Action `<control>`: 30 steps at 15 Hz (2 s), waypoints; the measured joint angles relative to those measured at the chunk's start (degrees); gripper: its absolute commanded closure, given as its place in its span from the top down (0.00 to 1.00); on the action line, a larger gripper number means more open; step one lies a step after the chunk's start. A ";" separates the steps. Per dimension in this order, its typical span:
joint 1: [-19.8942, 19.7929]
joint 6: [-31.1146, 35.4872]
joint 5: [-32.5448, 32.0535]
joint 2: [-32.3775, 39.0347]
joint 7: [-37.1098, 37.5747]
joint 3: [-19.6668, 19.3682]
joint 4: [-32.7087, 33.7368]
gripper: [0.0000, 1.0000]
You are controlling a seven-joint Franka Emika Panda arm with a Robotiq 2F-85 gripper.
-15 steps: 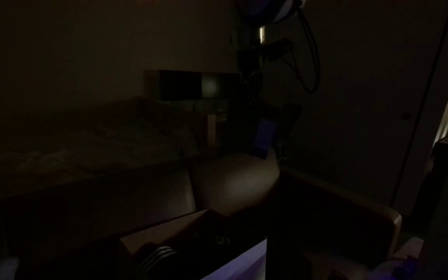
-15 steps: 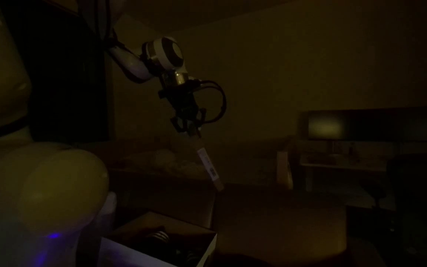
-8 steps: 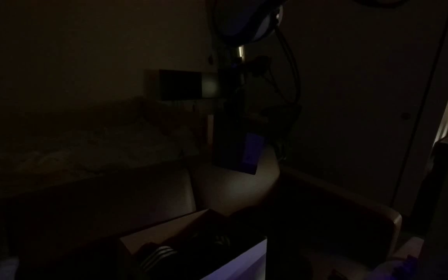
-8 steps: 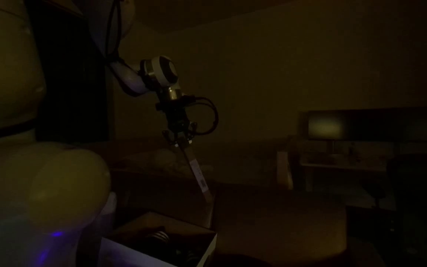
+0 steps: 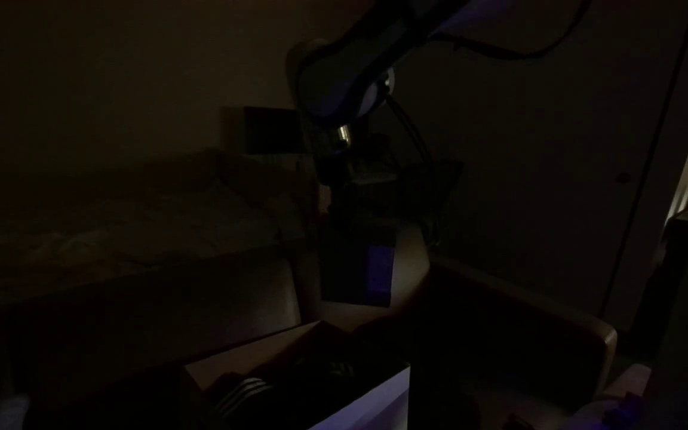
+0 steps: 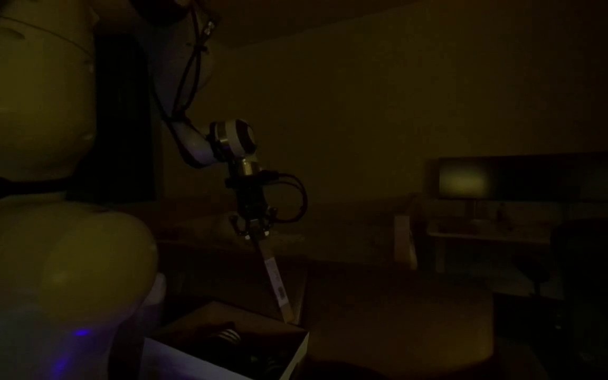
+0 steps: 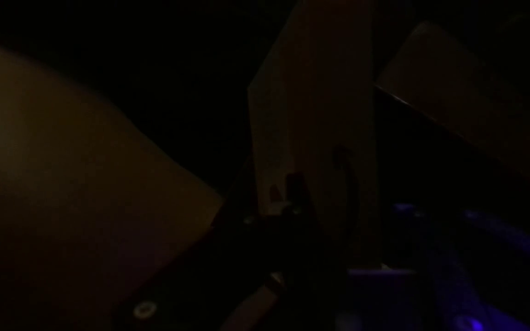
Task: Put the book inside the box
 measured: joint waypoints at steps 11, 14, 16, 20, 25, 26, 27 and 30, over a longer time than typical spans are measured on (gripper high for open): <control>2.05 -0.06 -2.26 16.49 0.67 0.87 8.52 0.06; 3.27 -0.08 -3.85 20.41 1.35 0.85 10.46 0.06; 3.96 -0.14 -5.07 22.98 2.06 0.79 11.51 0.06; 5.16 -0.25 -6.29 27.90 3.57 0.54 13.97 0.06; 5.70 -0.54 -6.30 32.81 3.73 0.31 16.97 0.06; 5.75 -0.60 -6.30 33.48 3.79 0.32 17.34 0.06; 5.77 -0.68 -6.29 34.02 3.84 0.32 17.68 0.06; 5.89 -0.60 -6.45 34.78 4.53 0.22 18.17 0.06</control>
